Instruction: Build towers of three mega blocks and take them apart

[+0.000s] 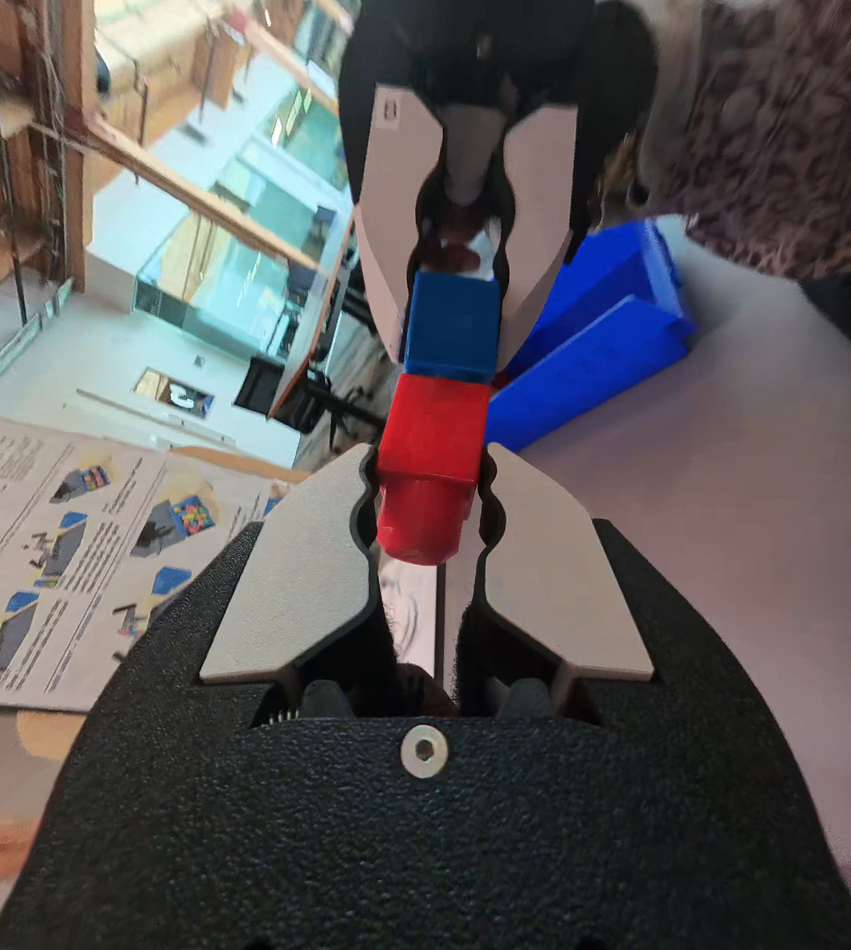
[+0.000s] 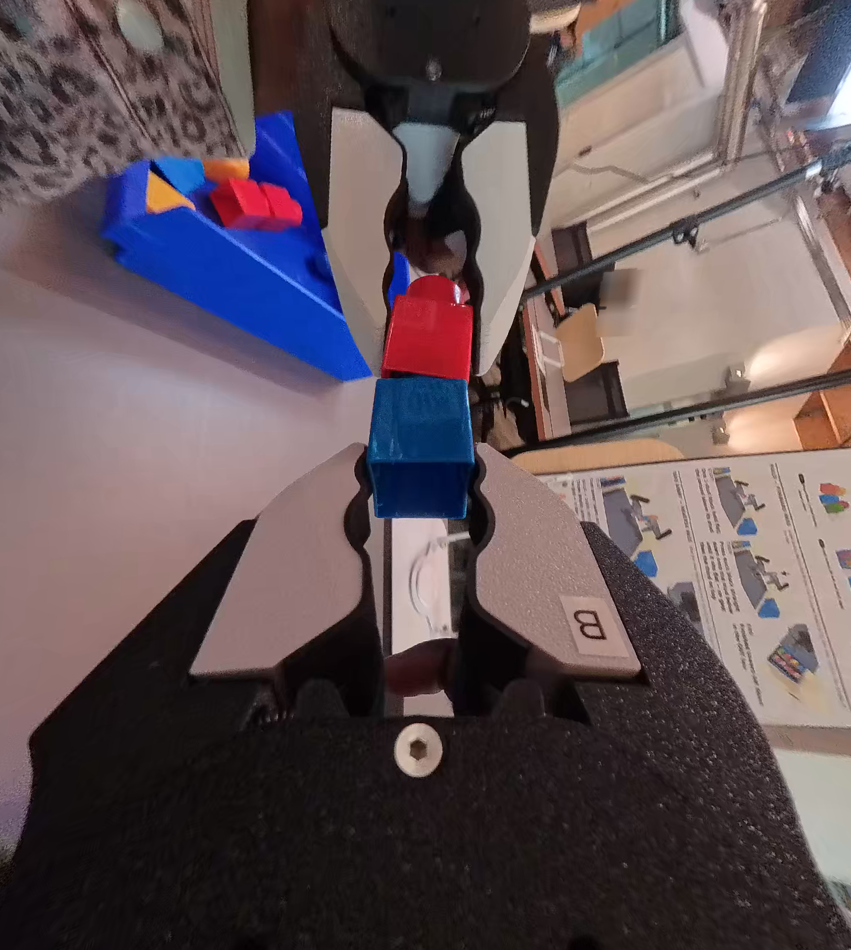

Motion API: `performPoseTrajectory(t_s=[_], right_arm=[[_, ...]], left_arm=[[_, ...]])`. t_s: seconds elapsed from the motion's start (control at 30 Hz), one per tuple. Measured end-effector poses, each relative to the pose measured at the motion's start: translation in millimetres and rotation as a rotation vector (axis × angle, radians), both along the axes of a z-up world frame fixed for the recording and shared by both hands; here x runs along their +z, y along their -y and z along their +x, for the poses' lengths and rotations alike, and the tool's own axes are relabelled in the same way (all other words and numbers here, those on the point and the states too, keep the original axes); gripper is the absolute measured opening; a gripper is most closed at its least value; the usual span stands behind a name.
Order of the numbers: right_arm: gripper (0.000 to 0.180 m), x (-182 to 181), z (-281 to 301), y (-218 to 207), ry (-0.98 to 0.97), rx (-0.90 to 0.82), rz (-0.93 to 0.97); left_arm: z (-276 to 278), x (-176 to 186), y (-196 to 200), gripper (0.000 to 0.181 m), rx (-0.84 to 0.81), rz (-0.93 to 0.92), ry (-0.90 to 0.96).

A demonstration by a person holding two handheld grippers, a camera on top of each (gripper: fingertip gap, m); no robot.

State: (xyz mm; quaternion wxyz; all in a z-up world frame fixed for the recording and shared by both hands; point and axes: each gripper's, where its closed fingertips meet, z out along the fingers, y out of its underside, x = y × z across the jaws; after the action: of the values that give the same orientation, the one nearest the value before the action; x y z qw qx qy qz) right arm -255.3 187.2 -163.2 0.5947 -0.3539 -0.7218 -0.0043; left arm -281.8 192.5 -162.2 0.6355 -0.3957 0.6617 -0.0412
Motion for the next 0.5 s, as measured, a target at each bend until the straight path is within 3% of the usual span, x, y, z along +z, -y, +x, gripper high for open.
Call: performPoseTrajectory(t_s=[0.03, 0.17, 0.37, 0.5], right_arm=[[0.035, 2.7, -0.2, 2.4, -0.024, 0.027, -0.011], [0.035, 18.3, -2.2, 11.8, -0.171, 0.172, -0.059], [0.035, 50.7, 6.0, 26.1, -0.491, 0.481, -0.298], [0.035, 49.9, 6.9, 27.2, -0.513, 0.542, -0.370]], left_arm=[[1.0, 3.6, 3.4, 0.037, -0.029, -0.002, 0.028], [4.2, 12.9, 7.6, 0.037, -0.068, -0.032, 0.103], [11.0, 51.6, 33.9, 0.037, -0.283, -0.107, 0.374], [14.5, 49.3, 36.6, 0.036, -0.297, -0.171, 0.362]])
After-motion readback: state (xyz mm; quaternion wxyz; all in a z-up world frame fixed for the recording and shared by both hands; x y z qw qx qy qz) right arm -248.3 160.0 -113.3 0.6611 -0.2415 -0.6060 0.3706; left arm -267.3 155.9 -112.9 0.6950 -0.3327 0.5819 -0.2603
